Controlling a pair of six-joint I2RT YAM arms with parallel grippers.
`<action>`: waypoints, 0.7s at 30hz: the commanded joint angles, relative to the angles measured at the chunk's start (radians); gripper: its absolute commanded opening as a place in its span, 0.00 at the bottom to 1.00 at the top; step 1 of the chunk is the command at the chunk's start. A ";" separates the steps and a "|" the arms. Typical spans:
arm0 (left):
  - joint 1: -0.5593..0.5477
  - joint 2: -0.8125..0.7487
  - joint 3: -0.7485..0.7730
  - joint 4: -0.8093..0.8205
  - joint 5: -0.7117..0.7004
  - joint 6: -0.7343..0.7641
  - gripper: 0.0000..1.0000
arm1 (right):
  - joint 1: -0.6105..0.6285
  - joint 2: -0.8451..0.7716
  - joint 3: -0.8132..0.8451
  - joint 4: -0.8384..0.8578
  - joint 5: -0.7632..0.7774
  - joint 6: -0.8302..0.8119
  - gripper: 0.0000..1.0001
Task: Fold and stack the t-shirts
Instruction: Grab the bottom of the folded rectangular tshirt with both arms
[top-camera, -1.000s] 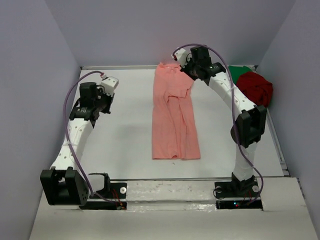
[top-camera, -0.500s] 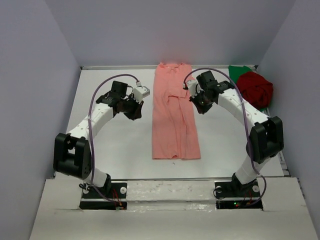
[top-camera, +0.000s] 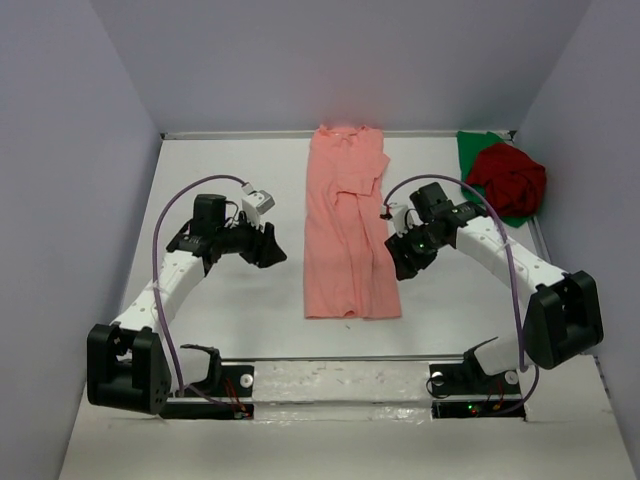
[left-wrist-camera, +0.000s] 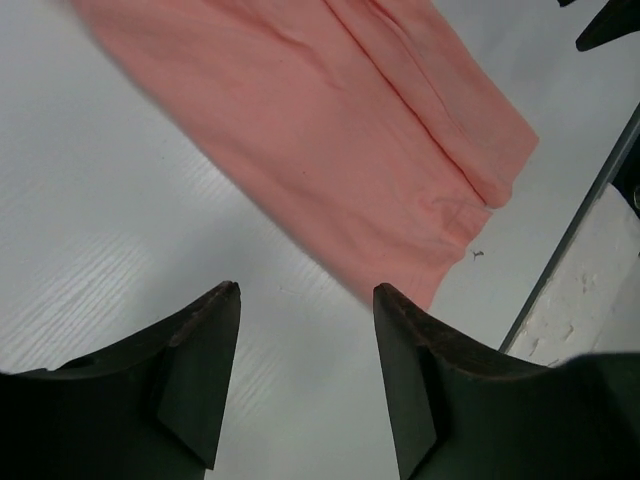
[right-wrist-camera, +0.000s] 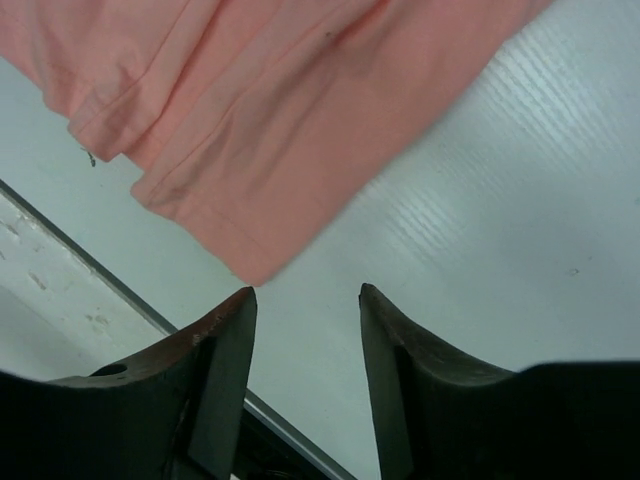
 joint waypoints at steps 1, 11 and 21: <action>0.003 -0.050 -0.029 0.142 0.056 -0.134 0.68 | -0.024 -0.052 -0.009 0.037 -0.082 0.031 0.48; 0.002 0.097 0.009 0.177 0.122 -0.301 0.40 | -0.055 -0.054 -0.022 0.067 -0.146 0.088 0.55; -0.010 0.136 -0.063 0.310 0.186 -0.402 0.60 | -0.075 0.024 -0.040 0.100 -0.214 0.152 0.48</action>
